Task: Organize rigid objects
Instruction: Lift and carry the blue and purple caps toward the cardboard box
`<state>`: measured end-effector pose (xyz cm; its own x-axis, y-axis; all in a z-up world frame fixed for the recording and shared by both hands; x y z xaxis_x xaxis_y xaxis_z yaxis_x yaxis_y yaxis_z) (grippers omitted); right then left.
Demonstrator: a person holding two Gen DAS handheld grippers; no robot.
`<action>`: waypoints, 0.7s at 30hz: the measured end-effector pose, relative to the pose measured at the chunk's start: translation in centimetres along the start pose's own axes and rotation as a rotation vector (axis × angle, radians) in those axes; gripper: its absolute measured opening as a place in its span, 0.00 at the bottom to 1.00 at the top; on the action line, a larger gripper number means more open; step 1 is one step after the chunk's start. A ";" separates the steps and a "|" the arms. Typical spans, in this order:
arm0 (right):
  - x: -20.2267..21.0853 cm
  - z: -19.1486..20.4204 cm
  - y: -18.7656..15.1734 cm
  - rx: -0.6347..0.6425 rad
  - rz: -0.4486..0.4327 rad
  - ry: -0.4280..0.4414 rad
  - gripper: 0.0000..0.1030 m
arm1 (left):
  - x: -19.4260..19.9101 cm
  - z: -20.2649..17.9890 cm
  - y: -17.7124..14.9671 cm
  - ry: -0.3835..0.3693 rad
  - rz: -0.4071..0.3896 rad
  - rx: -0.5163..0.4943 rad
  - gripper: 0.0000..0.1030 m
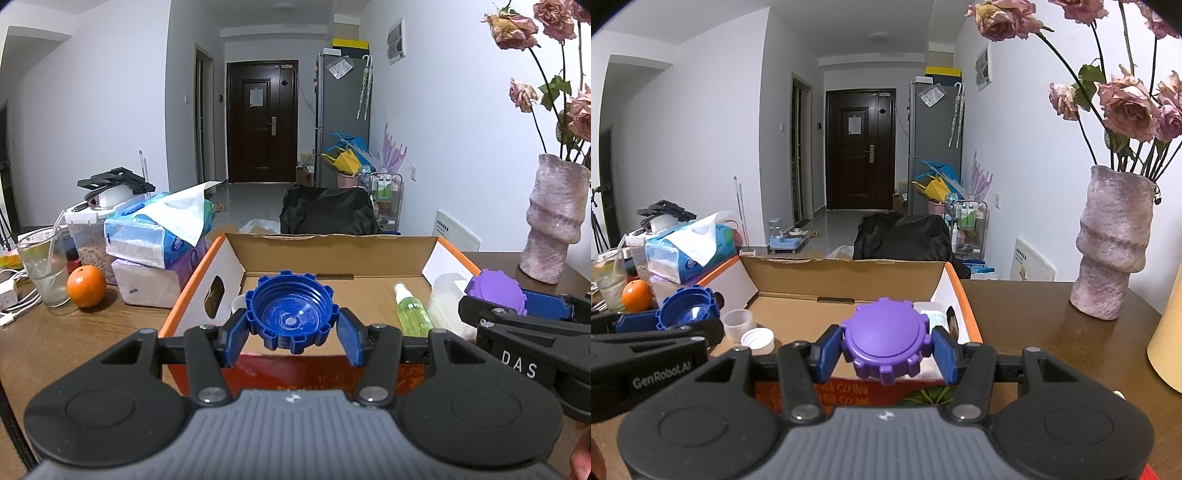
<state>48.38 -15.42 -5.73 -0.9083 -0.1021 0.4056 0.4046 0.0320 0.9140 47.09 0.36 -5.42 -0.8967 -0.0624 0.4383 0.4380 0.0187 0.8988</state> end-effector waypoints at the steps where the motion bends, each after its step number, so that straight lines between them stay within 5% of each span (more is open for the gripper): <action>1: -0.2 0.0 0.1 -0.001 -0.001 -0.001 0.51 | -0.2 0.0 0.1 0.000 0.000 -0.001 0.52; 21: -4.4 -0.4 1.3 -0.001 0.007 -0.014 0.51 | -4.5 0.3 1.7 0.016 -0.004 -0.009 0.52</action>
<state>52.94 -15.32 -6.31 -0.9067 -0.0877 0.4125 0.4114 0.0316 0.9109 51.89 0.93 -5.83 -0.8972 -0.0786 0.4345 0.4352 0.0095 0.9003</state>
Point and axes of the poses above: each gripper's, at about its wrist camera, not at the fingertips, and x roughly against the way its jaws point, z to its left, y to its top, the point moved 4 cm from there along -x, roughly the way its jaws point
